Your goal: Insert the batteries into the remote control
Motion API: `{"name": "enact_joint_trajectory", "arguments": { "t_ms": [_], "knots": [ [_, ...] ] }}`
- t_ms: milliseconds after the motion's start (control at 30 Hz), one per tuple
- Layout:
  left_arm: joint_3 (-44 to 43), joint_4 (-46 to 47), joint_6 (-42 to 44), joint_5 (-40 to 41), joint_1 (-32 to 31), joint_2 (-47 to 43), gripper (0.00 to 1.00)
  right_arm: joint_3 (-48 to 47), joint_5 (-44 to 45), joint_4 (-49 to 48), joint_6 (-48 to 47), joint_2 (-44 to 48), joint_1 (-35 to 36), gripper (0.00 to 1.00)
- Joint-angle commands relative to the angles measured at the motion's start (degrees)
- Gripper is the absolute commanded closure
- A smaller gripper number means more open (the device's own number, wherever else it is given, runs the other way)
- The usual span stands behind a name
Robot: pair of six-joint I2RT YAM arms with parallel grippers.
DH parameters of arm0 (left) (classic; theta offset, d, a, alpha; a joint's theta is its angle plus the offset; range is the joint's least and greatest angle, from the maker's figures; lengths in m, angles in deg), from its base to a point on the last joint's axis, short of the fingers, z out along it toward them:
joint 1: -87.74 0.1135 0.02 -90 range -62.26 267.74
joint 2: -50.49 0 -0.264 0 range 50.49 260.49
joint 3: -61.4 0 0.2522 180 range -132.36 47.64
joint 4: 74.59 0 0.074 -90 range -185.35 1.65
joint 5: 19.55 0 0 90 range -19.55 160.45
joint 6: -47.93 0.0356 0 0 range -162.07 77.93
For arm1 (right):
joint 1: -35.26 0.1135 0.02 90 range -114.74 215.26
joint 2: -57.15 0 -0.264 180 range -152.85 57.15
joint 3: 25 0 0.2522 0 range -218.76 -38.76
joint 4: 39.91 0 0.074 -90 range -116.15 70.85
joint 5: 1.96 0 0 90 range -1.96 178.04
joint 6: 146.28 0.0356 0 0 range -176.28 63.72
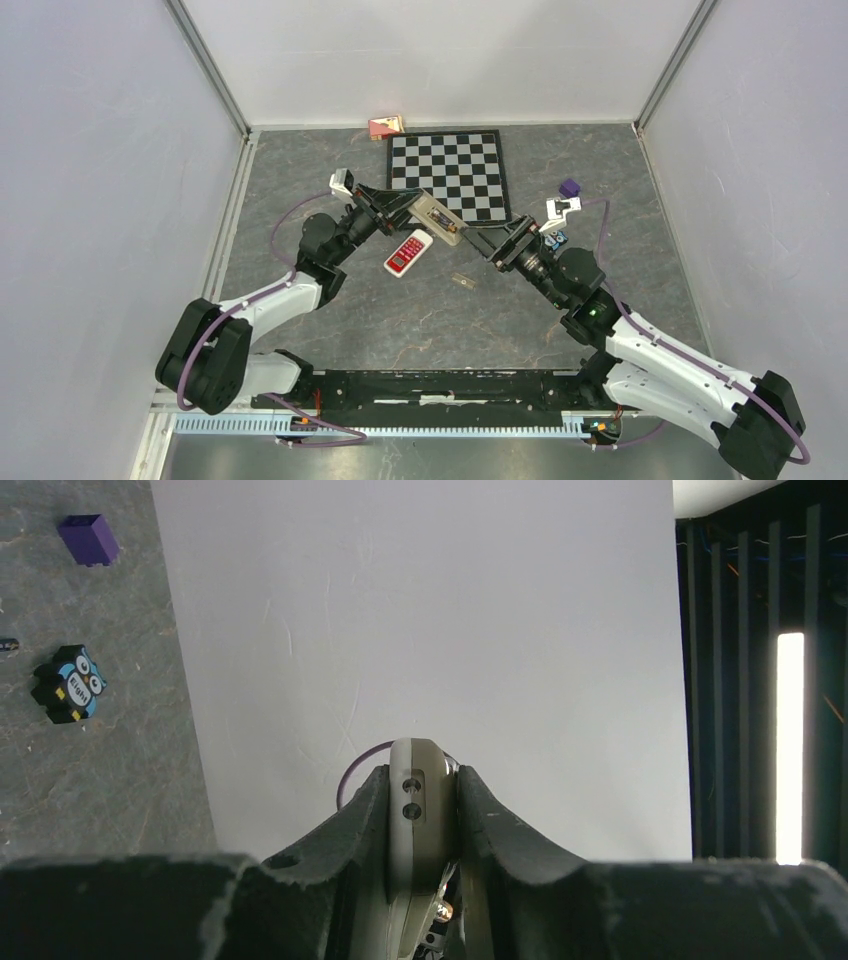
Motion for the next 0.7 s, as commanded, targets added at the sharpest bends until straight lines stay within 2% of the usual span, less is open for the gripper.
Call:
{"name": "enact_joint_trajectory", "arguments": {
  "t_ms": [0,233,667],
  "knots": [
    [0.39,1.85,-1.17,0.41,-0.23,-1.92,0.98,0.56,-0.47,-5.59,0.00,0.95,-0.32,0.22],
    [-0.16,1.76,-1.21,0.25,-0.22,-1.63,0.98,-0.18,-3.46,-5.30,0.84,-1.89,-0.61,0.28],
    [0.04,1.67,-0.21,-1.02,-0.31,-2.29,0.98,-0.43,-5.90,-4.72,1.65,-4.79,-1.51,0.33]
  ]
}}
